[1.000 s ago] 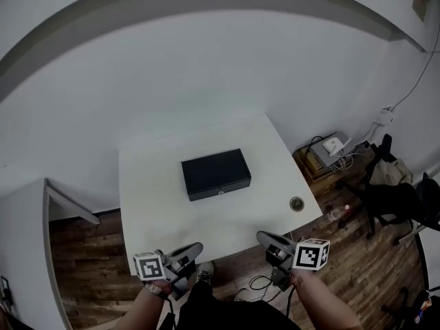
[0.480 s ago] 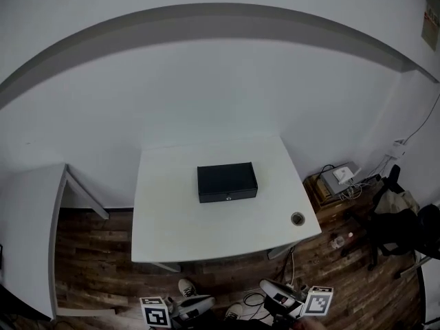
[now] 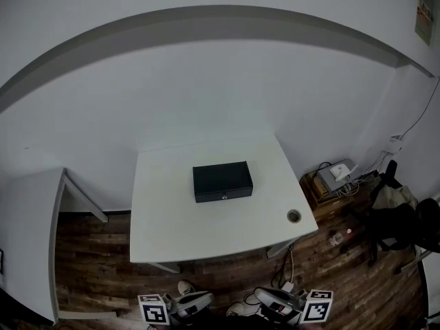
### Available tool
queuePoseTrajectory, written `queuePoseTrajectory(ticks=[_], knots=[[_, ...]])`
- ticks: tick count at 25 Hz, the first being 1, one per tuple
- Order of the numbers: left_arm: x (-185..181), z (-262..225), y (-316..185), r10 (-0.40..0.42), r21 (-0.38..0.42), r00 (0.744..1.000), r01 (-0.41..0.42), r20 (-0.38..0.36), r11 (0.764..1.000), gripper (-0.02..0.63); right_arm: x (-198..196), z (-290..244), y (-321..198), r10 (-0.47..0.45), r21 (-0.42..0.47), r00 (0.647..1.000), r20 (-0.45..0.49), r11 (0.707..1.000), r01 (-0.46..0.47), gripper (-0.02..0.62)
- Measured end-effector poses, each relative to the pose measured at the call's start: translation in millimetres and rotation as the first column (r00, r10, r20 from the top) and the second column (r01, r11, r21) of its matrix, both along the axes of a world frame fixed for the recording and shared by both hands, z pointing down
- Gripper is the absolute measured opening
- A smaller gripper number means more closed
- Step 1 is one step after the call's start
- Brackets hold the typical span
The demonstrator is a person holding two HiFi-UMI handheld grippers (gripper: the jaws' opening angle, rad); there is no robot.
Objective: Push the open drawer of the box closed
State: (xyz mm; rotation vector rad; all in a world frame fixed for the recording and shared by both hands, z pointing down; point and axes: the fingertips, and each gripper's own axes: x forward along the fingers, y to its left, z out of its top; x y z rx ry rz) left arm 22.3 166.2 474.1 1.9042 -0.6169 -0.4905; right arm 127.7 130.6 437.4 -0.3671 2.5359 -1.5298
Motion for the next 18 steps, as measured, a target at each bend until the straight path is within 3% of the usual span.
queuePoseTrajectory(ticks=[12, 18], knots=[[0.5, -12.1, -24.6, -0.018, 0.023, 1.000, 0.018, -0.003, 1.000, 0.000, 19.5, -4.2, 2.9, 0.036, 0.007, 0.999, 0.020, 0.999, -0.036, 0.003], [14.3, -1.2, -22.9, 0.010, -0.029, 1.000, -0.011, -0.015, 1.000, 0.000, 30.0, -1.3, -3.4, 0.074, -0.008, 0.997, 0.023, 0.997, -0.074, 0.003]])
